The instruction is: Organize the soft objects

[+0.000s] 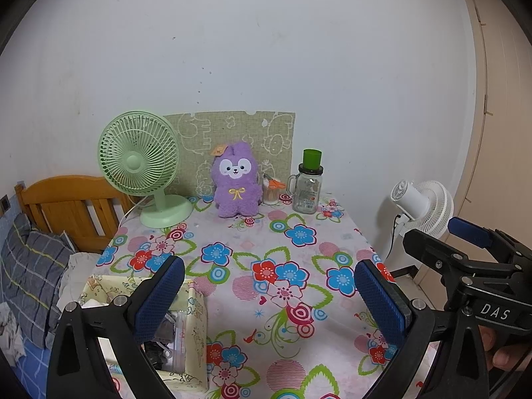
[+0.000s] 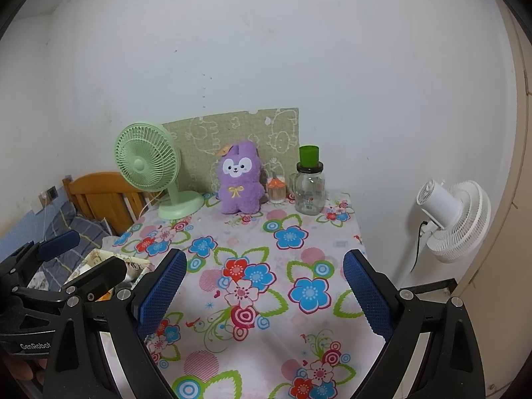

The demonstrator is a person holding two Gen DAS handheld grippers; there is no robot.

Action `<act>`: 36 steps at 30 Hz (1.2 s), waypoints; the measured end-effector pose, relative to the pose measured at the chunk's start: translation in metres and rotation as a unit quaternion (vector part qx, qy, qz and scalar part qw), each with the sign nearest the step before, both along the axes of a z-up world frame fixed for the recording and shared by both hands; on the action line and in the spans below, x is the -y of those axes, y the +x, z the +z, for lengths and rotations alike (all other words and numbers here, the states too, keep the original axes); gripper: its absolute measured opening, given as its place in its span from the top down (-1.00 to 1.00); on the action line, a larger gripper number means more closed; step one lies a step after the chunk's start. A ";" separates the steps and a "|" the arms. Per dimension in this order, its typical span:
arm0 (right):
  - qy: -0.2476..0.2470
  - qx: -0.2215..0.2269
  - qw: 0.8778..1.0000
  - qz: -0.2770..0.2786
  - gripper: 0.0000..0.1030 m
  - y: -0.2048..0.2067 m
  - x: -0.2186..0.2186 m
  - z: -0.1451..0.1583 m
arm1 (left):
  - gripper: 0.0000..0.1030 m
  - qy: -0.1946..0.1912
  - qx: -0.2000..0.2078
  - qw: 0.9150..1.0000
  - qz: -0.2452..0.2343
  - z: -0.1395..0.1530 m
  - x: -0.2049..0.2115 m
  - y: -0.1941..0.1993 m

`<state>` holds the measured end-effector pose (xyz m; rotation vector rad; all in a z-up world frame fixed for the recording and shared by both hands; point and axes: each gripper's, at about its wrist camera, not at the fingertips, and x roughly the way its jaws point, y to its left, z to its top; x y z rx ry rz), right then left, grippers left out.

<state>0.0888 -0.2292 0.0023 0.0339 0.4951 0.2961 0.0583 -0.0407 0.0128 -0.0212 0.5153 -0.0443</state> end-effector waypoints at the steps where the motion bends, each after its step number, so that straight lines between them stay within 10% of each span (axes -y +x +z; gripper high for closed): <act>1: 0.000 0.000 1.000 0.000 -0.88 0.000 0.000 0.000 | -0.99 0.000 -0.001 1.000 0.000 0.000 0.000 0.000; 36: -0.005 0.010 1.000 0.003 -0.88 -0.006 -0.003 0.007 | -0.99 0.001 0.008 1.000 -0.001 0.009 0.000 -0.006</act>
